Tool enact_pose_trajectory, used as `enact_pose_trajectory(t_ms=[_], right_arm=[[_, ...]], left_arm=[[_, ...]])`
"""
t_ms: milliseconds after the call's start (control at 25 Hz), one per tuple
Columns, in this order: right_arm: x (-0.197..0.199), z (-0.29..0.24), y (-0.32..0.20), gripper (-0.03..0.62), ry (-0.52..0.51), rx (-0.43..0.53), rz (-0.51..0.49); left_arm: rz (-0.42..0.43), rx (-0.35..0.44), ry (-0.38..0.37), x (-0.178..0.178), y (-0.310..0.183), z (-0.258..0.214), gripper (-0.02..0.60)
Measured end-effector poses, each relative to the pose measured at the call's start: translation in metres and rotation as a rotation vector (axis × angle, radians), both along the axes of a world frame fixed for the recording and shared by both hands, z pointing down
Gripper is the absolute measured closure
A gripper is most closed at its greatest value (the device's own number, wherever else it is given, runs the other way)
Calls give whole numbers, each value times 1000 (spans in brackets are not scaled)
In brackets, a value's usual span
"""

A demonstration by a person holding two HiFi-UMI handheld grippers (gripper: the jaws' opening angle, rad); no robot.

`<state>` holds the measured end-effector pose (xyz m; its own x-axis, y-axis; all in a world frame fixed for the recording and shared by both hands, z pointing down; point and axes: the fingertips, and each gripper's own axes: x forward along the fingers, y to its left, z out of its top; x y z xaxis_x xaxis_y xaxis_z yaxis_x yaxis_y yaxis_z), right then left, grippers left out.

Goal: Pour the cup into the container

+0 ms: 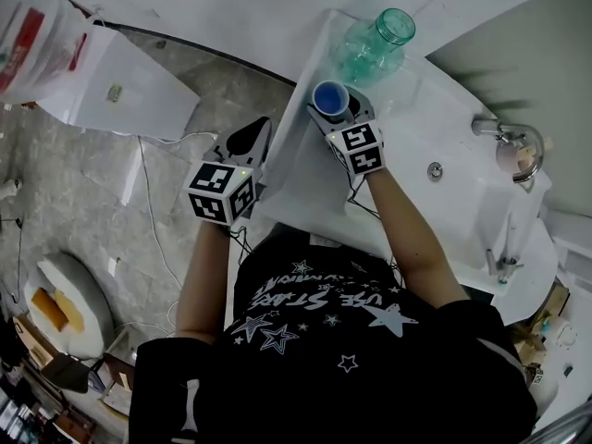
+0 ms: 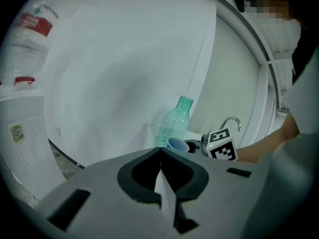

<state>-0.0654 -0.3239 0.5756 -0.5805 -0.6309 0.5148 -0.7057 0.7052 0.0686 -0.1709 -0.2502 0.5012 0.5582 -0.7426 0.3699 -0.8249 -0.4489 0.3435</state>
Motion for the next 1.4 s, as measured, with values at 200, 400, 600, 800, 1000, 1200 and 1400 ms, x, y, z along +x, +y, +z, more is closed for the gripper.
enact_pose_trajectory(t_ms=[200,400,600,800,1000,1200,1400], right_arm=[[0,4,-1,289,-22,-9,10],[2,6,1,261,-26,-38,-3],[12,1,14,233,-31,-45,-7],[36,-14,36,233,-36,-27,-9],[62,-35,60,262,-67,-3,-14],[90,-56,90,368,-31,45,-18],[117,-73,120,461,-48,86,-10]], left_arm=[[-4,-12,0,0,2,3,571],[-16,-10,-23,1,8,4,571],[-51,10,-52,-1,18,-6,571],[-76,32,-63,12,38,-19,571],[-90,53,-64,37,63,-30,571],[-99,75,-69,66,92,-39,571],[-113,99,-77,92,126,-47,571]])
